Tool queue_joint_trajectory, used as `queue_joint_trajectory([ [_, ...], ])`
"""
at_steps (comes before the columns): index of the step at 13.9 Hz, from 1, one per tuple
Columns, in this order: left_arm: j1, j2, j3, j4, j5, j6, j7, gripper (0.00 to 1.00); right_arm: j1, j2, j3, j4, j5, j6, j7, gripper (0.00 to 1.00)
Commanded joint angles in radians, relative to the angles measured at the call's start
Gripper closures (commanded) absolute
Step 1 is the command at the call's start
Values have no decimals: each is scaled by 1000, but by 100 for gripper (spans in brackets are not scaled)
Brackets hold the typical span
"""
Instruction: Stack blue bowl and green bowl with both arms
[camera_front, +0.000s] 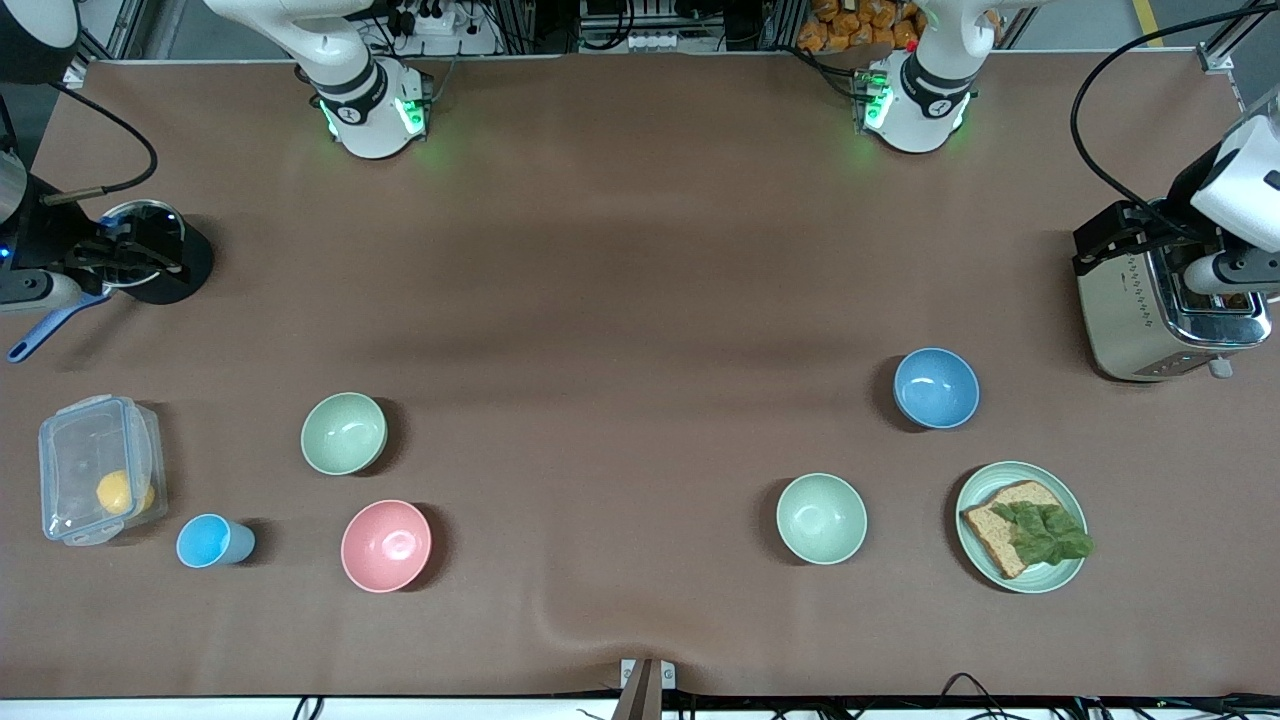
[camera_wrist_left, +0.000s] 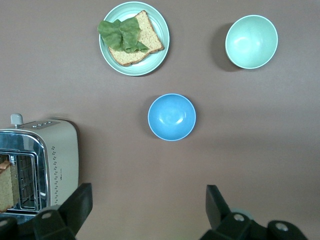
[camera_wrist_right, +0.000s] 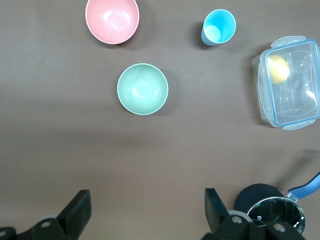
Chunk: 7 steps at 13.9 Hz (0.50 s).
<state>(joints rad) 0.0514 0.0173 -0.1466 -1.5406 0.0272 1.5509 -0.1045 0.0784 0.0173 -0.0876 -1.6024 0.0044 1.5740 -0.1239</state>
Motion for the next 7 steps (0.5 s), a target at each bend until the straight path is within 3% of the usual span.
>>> queue_joint_trajectory([
  [1, 5, -23, 2, -15, -18, -3, 28, 0, -22, -7, 20, 9, -20, -15, 15, 0],
  [5, 36, 22, -16, -23, -13, -8, 29, 0, -17, 21, 28, 3, -20, 0, 16, 0],
  [7, 51, 99, -14, -26, -13, -3, 29, 0, -25, 108, 28, -5, -15, 30, 4, 0],
])
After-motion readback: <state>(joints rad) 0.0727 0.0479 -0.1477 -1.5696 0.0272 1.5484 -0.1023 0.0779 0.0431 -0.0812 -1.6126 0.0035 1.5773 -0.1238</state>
